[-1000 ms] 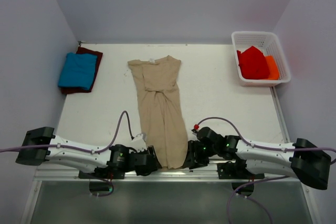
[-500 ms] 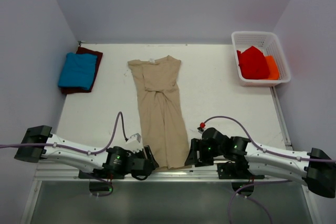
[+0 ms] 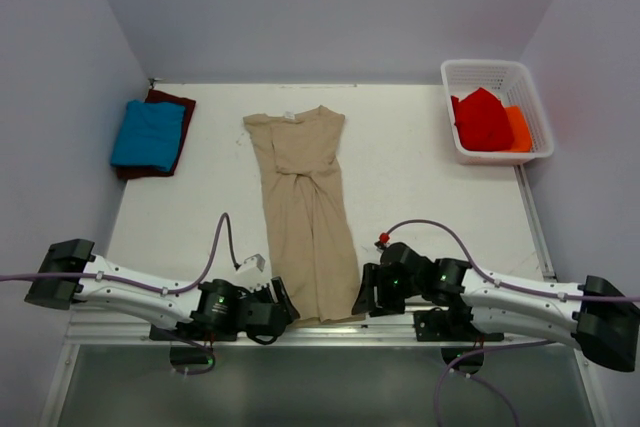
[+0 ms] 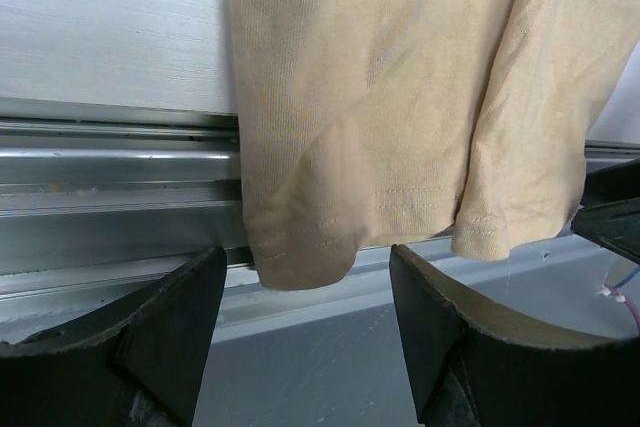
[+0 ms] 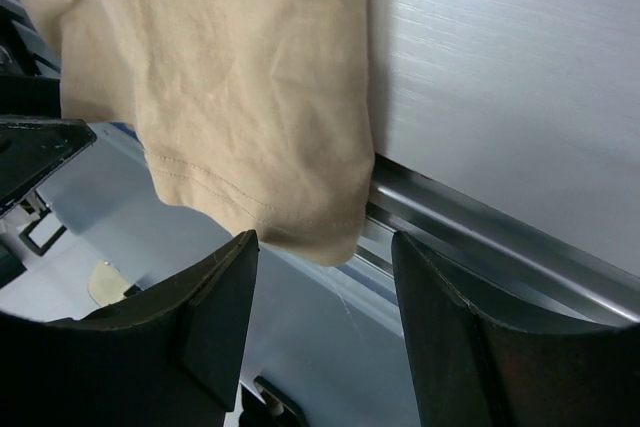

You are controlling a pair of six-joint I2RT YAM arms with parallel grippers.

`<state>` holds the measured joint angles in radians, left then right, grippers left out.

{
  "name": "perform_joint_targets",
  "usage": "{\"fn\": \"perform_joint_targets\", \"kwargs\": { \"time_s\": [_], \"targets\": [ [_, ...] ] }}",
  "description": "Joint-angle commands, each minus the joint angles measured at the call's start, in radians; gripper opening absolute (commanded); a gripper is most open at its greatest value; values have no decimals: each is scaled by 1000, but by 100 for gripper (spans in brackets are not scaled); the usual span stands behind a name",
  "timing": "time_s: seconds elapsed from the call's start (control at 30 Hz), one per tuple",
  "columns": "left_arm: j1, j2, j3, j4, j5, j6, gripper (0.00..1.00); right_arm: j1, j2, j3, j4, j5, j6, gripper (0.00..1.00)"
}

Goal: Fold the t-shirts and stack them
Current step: Fold the tshirt

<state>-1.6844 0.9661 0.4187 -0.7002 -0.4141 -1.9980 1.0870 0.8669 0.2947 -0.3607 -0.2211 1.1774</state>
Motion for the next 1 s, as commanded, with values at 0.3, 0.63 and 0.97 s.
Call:
{"fn": "perform_joint_targets", "kwargs": {
  "time_s": [0.3,0.63,0.97],
  "targets": [
    [-9,88,-49,-55,40,-55,68,36,29,35,82,46,25,59],
    [103,48,-153,148,100,110,65,36,-2,31,59,54,24,59],
    [112,19,-127,77,84,113,33,36,-2,20,66,63,31,23]
  ]
}}
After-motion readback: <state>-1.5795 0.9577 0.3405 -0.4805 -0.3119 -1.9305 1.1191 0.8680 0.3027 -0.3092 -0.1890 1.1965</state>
